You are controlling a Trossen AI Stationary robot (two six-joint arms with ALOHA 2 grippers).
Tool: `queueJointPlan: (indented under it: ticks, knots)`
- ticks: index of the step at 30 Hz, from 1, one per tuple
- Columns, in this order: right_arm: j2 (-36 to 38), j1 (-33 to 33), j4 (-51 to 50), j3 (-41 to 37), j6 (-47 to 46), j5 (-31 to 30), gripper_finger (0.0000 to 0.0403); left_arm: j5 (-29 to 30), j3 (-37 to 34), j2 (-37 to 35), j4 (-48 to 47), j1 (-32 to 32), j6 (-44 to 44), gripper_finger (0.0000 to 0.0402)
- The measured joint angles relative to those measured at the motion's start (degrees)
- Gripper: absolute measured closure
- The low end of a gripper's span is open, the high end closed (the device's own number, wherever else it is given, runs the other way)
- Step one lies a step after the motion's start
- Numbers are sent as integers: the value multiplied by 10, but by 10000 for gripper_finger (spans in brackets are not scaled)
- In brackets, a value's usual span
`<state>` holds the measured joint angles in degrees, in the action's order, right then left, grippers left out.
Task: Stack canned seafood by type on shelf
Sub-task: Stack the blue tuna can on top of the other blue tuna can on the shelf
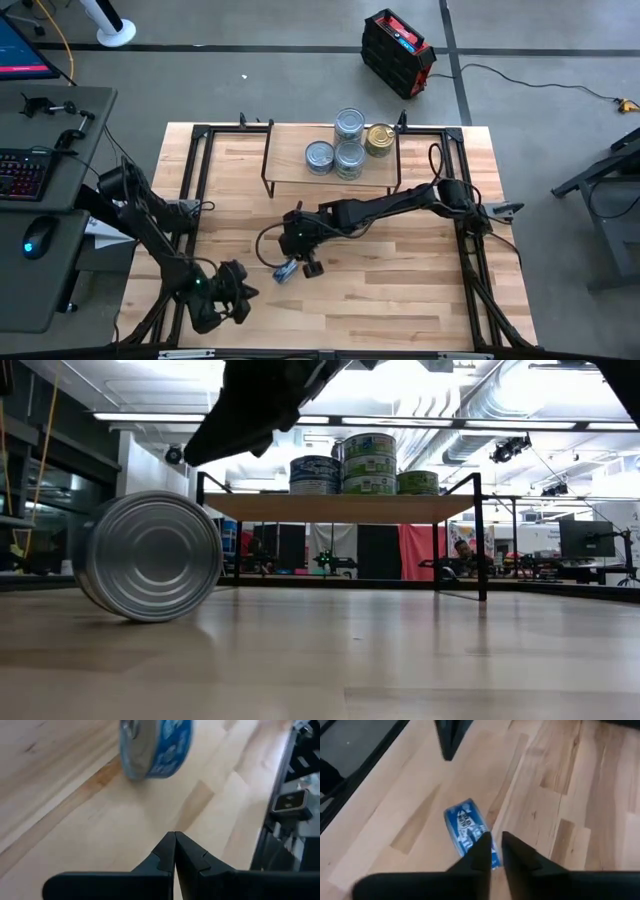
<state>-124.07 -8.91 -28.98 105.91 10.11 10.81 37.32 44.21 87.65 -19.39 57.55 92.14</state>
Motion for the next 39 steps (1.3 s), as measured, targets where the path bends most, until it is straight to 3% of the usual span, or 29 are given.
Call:
queueJointPlan:
  ticks: [7, 10, 13, 17, 22, 29, 34, 39]
  knots:
    - [0, 0, -17, 0, -8, 20, 231, -5, 0, 6, 0, -1, 48, 402]
    - [-5, -7, -24, 0, 38, 21, 170, -20, 0, 6, 0, -2, 58, 402]
    - [-14, -16, -31, 0, 98, 21, 136, -32, 0, 6, 0, -7, 64, 402]
    - [-32, -23, -23, 0, 141, 13, 129, -38, 0, 6, 0, -16, 75, 402]
    - [-43, -27, 10, 0, 170, -48, 128, -38, 0, 6, 0, -30, 77, 402]
    - [-43, -26, 6, 0, 188, -43, 128, -38, 0, 6, 0, -44, 58, 401]
    - [-43, -30, 3, 0, 176, -43, 128, -38, 0, 6, -3, -52, 37, 401]
    - [-42, -31, -17, 1, 83, -43, 128, -38, 0, 6, -21, -58, 22, 402]
